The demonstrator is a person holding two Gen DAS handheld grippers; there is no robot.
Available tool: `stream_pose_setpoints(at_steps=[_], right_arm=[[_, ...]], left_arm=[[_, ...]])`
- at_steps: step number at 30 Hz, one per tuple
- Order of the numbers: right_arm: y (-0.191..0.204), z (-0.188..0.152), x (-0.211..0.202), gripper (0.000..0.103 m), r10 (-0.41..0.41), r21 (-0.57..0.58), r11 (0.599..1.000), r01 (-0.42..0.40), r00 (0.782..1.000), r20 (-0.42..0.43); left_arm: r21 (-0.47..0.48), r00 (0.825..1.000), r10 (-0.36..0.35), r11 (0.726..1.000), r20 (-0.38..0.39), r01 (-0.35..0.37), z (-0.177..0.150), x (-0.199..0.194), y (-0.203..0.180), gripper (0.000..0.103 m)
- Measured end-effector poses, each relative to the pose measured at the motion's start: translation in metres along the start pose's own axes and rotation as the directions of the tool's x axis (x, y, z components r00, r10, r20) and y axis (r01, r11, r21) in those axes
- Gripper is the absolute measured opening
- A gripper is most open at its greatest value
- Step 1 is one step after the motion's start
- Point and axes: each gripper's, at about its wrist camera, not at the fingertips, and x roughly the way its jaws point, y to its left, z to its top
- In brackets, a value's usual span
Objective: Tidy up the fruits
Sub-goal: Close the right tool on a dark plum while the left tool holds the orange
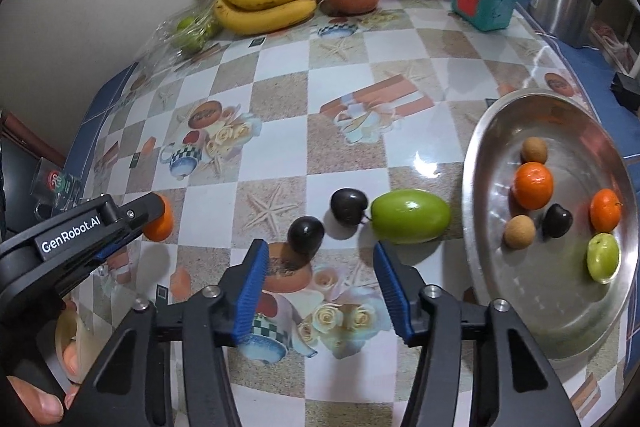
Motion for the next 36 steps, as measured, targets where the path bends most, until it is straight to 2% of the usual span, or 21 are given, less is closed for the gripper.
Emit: stream_pose_setpoints(at_steps=[4, 12, 19, 36], right_arm=[[0.003, 0.001, 0.008, 0.043, 0.016, 0.002, 1.000, -0.016, 1.000, -0.023], [0.003, 0.004, 0.021, 0.038, 0.037, 0.032, 0.999, -0.036, 0.998, -0.057], [0.008, 0.007, 0.031, 0.038, 0.040, 0.030, 0.999, -0.037, 0.996, -0.083], [0.026, 0.008, 0.056, 0.035, -0.068, -0.051, 0.997, 0.062, 0.990, -0.122]], left_arm=[[-0.007, 1.000, -0.003, 1.000, -0.006, 0.003, 0.000, 0.002, 0.001, 0.036], [-0.017, 1.000, -0.012, 1.000, -0.013, 0.011, 0.001, 0.003, 0.002, 0.036], [-0.023, 1.000, -0.007, 1.000, -0.017, 0.006, 0.002, 0.005, 0.003, 0.036], [-0.012, 1.000, 0.017, 1.000, -0.015, -0.017, 0.003, 0.007, -0.001, 0.036]])
